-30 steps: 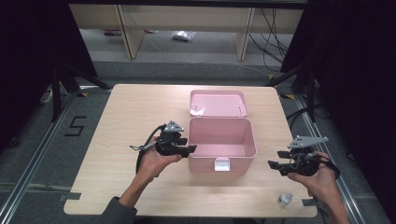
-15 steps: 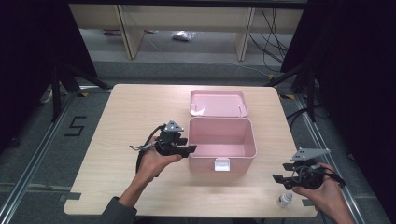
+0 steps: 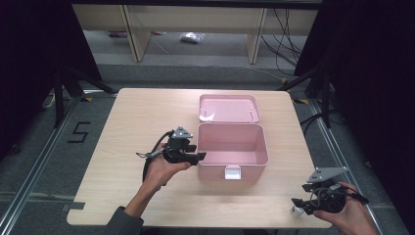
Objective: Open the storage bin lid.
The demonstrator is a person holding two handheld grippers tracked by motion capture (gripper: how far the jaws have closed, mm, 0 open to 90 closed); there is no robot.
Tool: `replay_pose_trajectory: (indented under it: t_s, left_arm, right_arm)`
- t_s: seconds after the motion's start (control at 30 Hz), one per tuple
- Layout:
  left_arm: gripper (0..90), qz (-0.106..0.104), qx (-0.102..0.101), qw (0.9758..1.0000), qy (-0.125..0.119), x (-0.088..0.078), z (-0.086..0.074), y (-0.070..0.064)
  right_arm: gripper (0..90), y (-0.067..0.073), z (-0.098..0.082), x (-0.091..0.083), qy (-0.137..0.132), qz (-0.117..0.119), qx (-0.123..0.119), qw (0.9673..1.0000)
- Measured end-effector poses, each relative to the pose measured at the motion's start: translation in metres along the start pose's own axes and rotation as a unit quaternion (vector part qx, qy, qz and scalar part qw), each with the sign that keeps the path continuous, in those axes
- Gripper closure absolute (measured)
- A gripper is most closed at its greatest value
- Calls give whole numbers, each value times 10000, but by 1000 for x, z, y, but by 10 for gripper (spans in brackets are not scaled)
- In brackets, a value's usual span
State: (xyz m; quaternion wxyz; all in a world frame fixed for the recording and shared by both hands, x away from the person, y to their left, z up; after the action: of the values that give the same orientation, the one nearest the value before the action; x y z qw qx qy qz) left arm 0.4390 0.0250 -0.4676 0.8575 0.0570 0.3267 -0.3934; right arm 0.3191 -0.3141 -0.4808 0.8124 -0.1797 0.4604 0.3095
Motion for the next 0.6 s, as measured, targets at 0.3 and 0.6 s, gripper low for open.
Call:
replay_pose_trajectory:
  t_s: [0.3, 0.6]
  left_arm:
    - [518, 28, 4, 10000, -10, 0, 0, 0]
    - [516, -23, 35, 10000, 21, 0, 0, -1]
  right_arm:
    - [365, 1, -15, 5, 294, -84, -33, 9995]
    - [367, 5, -24, 12, 579, -21, 153, 9982]
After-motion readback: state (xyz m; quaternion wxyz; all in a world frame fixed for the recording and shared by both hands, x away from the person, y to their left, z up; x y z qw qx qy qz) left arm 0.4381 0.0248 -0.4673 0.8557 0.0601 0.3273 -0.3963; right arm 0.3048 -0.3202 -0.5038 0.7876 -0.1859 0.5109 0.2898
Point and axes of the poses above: each handheld gripper's, and its own axes: x roughly forward along the jaws, z roughly out of its top, y roughly to its left, the point moved 8 cm from there along x, roughly forward along the jaws, and after that the axes turned 1 degree about -y, right-handed, at the moved point
